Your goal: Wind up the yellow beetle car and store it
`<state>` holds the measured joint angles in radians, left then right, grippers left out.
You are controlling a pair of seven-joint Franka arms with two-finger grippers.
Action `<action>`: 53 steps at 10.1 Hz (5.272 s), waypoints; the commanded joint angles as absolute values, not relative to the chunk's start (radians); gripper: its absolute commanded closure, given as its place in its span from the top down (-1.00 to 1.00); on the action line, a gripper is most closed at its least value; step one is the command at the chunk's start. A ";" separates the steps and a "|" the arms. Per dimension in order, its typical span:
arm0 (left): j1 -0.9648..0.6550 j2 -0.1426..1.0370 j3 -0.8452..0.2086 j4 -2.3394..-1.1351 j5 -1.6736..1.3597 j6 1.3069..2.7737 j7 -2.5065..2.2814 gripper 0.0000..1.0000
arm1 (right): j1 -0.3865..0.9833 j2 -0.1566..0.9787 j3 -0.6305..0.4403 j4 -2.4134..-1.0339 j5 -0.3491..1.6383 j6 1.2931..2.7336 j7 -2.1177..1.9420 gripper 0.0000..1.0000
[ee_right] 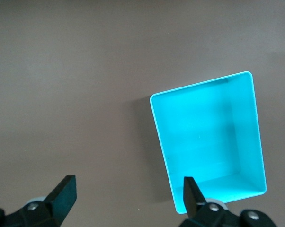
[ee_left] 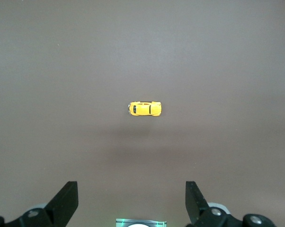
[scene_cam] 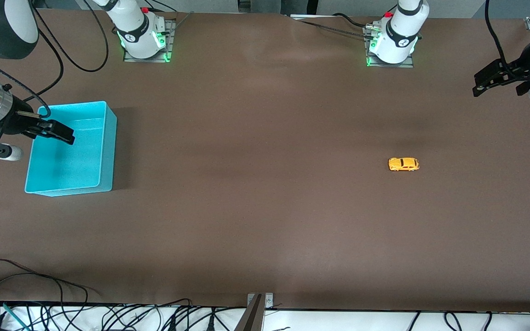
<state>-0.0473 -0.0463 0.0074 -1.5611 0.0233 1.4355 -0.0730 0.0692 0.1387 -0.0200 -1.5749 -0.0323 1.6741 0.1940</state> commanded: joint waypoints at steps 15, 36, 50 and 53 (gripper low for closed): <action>0.025 0.025 0.014 -1.986 0.066 1.911 -0.061 1.00 | 0.063 0.146 -0.020 -1.557 -0.009 1.664 0.179 1.00; -0.009 0.228 0.011 -2.321 0.084 2.477 1.133 1.00 | 0.063 0.146 -0.020 -1.557 -0.009 1.663 0.179 1.00; -0.029 0.359 0.012 -2.310 0.083 2.652 1.471 -0.37 | 0.061 0.146 -0.025 -1.557 -0.011 1.666 0.181 1.00; -0.029 0.357 0.012 -2.309 0.081 2.654 1.567 -1.00 | 0.052 0.146 -0.025 -1.557 -0.011 1.660 0.181 1.00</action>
<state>-0.0266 0.3525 0.0071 -2.3207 0.0597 2.6487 1.5003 0.0655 0.1391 -0.0236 -1.5749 -0.0290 1.6743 0.1938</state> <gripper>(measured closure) 0.551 0.000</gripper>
